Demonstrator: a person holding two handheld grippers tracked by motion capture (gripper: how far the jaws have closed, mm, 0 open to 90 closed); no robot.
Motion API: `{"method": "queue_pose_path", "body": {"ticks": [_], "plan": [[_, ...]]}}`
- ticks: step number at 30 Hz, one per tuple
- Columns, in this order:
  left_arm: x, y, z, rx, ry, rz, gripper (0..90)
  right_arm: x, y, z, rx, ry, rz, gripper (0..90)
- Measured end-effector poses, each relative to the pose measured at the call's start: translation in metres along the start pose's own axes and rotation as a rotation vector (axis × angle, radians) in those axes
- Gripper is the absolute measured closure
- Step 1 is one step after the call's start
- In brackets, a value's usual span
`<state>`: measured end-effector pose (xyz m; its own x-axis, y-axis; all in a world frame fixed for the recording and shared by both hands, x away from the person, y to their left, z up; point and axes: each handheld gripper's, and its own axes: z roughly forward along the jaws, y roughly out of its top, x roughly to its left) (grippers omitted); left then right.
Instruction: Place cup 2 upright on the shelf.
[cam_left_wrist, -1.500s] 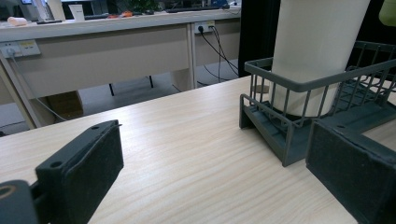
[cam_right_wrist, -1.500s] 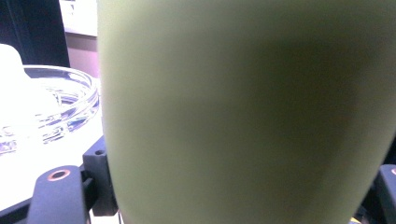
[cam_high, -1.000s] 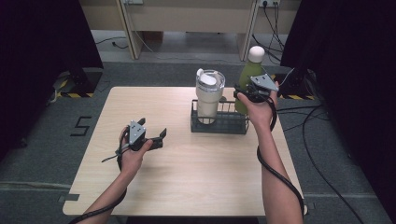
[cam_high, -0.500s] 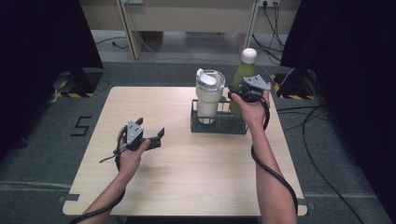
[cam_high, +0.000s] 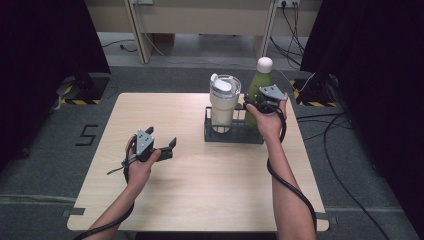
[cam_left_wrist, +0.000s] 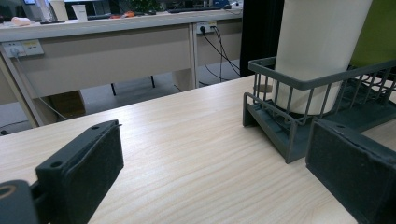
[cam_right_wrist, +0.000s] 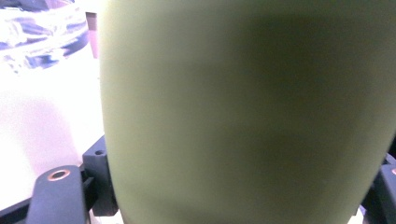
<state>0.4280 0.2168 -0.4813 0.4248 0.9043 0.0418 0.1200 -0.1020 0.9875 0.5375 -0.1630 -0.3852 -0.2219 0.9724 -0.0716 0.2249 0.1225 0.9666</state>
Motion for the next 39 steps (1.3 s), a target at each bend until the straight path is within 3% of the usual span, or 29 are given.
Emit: {"method": "queue_pose_path", "body": {"ticks": [11,39], "plan": [[-0.001,-0.002,0.001,0.006,-0.004,0.002,3.3,0.001,-0.015,0.004,0.022,-0.006,0.005,20.6],[-0.003,-0.003,0.001,0.009,-0.013,0.004,3.4,0.001,-0.029,0.007,0.04,-0.03,-0.002,20.3]]}}
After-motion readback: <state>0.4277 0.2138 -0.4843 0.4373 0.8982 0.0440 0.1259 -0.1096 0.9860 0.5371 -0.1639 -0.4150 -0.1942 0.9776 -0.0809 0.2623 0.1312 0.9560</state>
